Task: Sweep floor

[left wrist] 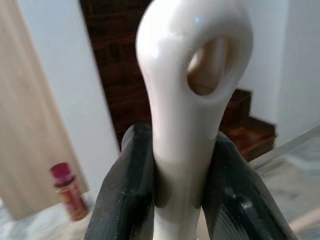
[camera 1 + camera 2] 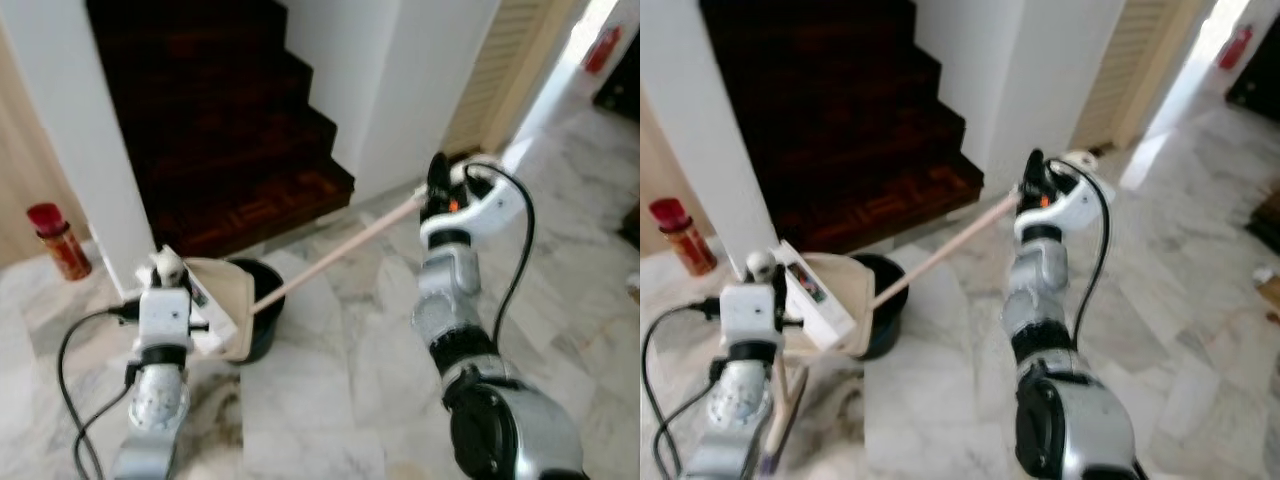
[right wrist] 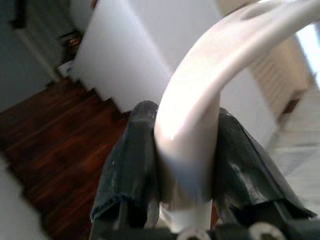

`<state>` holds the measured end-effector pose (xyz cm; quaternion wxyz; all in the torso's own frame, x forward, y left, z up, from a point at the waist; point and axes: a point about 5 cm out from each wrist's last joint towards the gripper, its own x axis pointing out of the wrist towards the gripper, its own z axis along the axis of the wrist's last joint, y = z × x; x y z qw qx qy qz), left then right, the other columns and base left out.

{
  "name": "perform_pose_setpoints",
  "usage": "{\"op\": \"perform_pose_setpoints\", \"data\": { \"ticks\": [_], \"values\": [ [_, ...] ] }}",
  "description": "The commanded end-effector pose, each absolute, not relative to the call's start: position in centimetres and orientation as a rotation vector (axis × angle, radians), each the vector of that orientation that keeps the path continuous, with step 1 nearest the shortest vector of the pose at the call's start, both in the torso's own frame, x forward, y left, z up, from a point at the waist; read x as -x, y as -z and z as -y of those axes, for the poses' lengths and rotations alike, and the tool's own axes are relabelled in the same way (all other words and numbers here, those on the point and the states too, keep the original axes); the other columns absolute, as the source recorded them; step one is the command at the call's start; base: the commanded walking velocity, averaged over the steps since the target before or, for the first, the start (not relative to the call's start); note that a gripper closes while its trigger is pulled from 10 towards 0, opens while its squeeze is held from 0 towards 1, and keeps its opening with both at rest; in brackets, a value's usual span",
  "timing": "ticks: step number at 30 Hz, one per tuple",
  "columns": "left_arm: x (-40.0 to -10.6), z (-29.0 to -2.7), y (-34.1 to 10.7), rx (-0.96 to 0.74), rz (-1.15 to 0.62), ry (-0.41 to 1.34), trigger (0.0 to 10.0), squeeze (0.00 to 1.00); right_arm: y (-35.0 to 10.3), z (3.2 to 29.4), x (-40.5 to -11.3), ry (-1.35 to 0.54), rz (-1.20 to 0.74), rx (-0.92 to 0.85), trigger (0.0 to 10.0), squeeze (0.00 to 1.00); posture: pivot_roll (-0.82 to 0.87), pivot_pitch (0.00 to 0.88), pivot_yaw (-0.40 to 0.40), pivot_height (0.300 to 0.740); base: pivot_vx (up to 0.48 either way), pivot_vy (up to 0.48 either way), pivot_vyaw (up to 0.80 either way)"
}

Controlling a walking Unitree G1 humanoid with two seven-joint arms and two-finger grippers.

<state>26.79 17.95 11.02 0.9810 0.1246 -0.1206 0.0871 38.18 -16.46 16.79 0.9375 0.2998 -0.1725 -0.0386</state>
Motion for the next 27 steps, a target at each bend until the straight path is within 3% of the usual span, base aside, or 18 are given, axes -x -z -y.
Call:
{"op": "perform_pose_setpoints", "data": {
  "ticks": [1, 16, 18, 27],
  "values": [
    [-27.1, -17.9, -12.2, -0.254, 0.302, -0.172, 10.0, 0.0, -19.3, 16.2, -38.6, 0.058, 0.445, -0.621, 10.0, 0.0, 0.13, 0.0, -0.116, 0.74, 0.292, 0.0, 0.0],
    [-27.1, -17.9, -12.2, -0.255, 0.301, -0.172, 10.0, 0.0, -19.3, 16.2, -38.6, 0.058, 0.444, -0.622, 10.0, 0.0, 0.13, 0.0, -0.116, 0.74, 0.292, 0.0, 0.0],
    [-27.0, -17.9, -12.2, -0.253, 0.304, -0.178, 10.0, 0.0, -19.8, 15.0, -38.6, -0.016, 0.459, -0.629, 10.0, 0.0, 0.13, 0.0, -0.122, 0.74, 0.289, 0.0, 0.8],
    [-27.0, -17.9, -12.2, -0.253, 0.304, -0.175, 10.0, 0.0, -19.7, 14.9, -38.6, -0.028, 0.456, -0.629, 10.0, 0.0, 0.14, 0.0, -0.121, 0.74, 0.29, 0.0, 0.8]
  ]
}}
